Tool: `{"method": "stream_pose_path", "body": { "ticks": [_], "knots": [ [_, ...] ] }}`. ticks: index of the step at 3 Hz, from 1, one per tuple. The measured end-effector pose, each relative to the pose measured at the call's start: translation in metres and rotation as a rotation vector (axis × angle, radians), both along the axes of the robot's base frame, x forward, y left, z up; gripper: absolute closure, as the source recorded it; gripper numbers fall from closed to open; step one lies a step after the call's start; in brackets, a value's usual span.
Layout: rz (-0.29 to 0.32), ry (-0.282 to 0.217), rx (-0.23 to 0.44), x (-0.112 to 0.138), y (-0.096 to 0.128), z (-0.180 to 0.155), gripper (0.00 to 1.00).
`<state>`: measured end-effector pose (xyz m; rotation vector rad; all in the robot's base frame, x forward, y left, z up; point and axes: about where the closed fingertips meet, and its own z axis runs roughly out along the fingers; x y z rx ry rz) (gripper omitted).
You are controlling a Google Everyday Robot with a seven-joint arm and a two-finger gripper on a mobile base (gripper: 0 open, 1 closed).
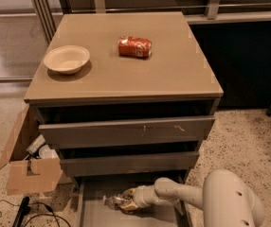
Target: Pick water bottle from bottom drawer and place on counter
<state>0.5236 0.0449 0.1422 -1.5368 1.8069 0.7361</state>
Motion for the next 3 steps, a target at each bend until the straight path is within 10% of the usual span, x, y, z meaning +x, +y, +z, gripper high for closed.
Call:
{"method": "stream_pose_path", "body": {
  "ticks": [3],
  "knots": [
    [-0.044,-0.073,0.107,-0.042,-0.060,0.087,1.00]
  ]
}}
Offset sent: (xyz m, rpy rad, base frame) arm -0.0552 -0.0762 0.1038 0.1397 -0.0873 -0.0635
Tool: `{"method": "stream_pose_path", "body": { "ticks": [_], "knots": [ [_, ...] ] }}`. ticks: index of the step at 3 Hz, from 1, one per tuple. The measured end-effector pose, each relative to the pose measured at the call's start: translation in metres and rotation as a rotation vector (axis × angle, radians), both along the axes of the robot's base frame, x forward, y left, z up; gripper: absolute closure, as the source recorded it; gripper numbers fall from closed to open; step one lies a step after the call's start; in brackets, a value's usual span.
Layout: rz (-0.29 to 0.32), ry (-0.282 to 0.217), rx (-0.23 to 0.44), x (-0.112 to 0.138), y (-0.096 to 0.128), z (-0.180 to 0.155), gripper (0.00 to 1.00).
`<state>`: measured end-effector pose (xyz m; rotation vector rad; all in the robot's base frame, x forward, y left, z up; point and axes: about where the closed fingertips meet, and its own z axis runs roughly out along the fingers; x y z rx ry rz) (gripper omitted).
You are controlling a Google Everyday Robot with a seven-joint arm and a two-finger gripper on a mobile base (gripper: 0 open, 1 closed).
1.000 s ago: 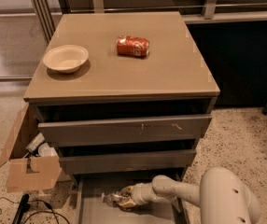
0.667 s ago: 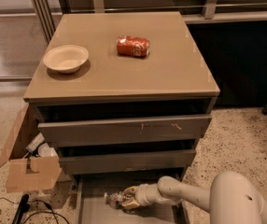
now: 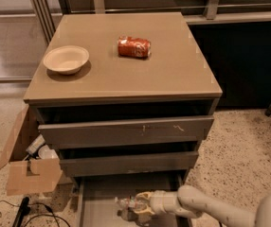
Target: Pick water bottle from bottom drawer and place on counter
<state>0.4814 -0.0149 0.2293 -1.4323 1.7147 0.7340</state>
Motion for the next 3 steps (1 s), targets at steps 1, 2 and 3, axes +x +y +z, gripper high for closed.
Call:
{"method": "stream_pose_path", "body": {
  "ticks": [1,2,3],
  "knots": [
    [0.009,-0.052,-0.010,-0.004,-0.036,0.055,1.00],
    [0.028,-0.073,-0.021,0.011,-0.073,0.113,1.00],
    [0.041,-0.101,-0.066,0.019,-0.102,0.169,1.00]
  ]
}}
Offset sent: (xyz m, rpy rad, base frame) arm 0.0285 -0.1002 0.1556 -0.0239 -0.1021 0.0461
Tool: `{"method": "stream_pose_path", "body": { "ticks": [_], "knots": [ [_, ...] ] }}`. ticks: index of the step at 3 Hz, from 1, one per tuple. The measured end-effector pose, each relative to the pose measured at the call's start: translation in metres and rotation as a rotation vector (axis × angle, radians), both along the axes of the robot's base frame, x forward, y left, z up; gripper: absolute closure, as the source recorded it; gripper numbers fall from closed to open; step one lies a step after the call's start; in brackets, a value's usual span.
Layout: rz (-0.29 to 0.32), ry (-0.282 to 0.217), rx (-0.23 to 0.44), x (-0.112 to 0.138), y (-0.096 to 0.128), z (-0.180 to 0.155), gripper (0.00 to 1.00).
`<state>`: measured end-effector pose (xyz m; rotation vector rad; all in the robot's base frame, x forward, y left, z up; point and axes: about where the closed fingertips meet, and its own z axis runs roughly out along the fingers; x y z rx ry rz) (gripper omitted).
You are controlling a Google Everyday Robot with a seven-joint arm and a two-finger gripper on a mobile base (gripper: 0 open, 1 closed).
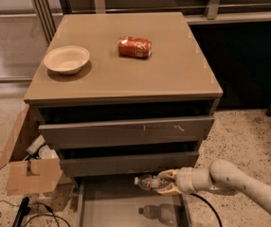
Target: Pick water bottle from bottom drawer and place on counter
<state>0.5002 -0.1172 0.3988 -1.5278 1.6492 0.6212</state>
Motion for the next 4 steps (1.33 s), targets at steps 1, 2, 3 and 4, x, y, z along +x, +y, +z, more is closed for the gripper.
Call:
{"method": "stream_pose_path", "body": {
  "ticks": [1,2,3,4],
  "knots": [
    [0.000,0.000,0.000,0.000,0.000,0.000,1.00],
    [0.016,-0.051,-0.040,-0.006,0.003,0.037,1.00],
    [0.069,-0.144,-0.103,-0.032,0.013,0.107,1.00],
    [0.130,-0.217,-0.142,-0.057,0.015,0.179,1.00]
  ]
}}
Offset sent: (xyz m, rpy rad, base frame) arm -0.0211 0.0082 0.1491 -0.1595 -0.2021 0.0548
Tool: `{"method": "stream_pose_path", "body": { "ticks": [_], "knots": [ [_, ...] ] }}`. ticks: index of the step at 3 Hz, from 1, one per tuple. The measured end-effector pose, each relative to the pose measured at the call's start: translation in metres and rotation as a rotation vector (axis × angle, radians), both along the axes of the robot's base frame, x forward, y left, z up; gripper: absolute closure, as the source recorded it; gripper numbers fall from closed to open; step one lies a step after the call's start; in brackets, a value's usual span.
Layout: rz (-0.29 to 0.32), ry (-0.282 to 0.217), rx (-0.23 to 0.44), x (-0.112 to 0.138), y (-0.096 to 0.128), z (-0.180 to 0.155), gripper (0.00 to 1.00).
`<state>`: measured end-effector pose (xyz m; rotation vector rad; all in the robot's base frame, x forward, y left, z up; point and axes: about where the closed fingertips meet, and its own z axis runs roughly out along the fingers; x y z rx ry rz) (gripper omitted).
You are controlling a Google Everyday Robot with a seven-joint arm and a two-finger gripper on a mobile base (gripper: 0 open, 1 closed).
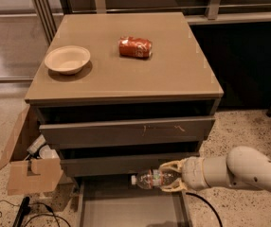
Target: Pick water bottle from bottom drawer and place on counter
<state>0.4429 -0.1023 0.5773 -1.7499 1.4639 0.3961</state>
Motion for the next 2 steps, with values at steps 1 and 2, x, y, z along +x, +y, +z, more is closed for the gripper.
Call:
{"method": "stream_pose_path", "body": {
  "ticks": [1,2],
  "knots": [
    [0.039,-0.032,0.018,-0.004,-0.009,0.069,1.00],
    [0.060,-0.064,0.035,-0.004,-0.016,0.141,1.00]
  ]
}}
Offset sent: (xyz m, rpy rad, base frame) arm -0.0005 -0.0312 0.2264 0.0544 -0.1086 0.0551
